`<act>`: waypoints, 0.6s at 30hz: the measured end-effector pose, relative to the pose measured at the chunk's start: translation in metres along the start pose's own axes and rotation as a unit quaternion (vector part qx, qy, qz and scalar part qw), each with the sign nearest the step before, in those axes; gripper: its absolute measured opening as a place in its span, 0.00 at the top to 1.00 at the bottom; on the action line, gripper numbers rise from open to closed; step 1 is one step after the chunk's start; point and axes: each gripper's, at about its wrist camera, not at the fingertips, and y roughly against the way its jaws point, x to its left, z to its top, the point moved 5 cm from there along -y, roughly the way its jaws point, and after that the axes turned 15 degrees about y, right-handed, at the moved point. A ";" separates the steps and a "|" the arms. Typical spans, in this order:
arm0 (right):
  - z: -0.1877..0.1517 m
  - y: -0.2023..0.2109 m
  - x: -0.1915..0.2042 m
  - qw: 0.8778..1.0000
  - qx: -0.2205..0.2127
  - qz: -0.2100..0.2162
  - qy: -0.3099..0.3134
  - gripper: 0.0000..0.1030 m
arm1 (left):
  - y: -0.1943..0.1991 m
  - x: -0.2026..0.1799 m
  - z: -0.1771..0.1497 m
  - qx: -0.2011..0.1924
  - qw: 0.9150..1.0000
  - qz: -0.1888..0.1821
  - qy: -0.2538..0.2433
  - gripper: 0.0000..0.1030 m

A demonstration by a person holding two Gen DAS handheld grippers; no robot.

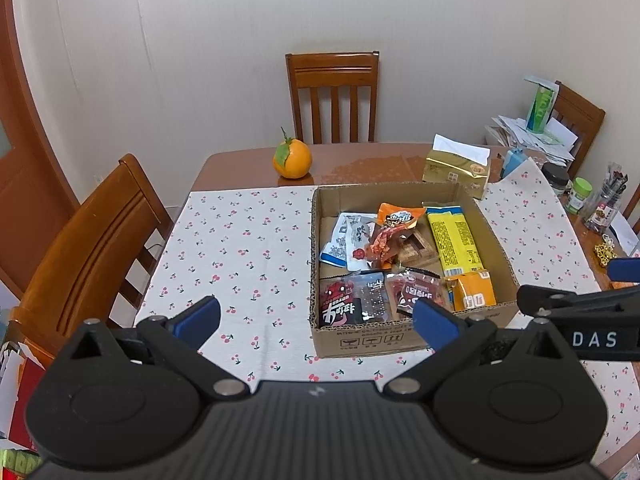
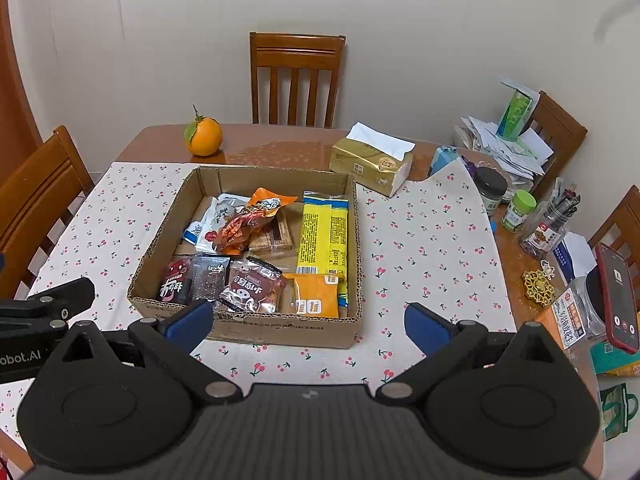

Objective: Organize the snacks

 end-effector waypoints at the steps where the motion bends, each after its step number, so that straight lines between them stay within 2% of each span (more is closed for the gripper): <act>1: 0.000 0.000 0.000 1.000 0.000 0.000 0.000 0.00 | 0.000 0.000 0.000 0.000 1.000 0.000 0.000 0.01; 18: 0.001 0.000 0.001 1.000 -0.001 0.000 -0.001 0.00 | -0.001 -0.002 0.000 0.004 1.000 0.002 -0.003 0.01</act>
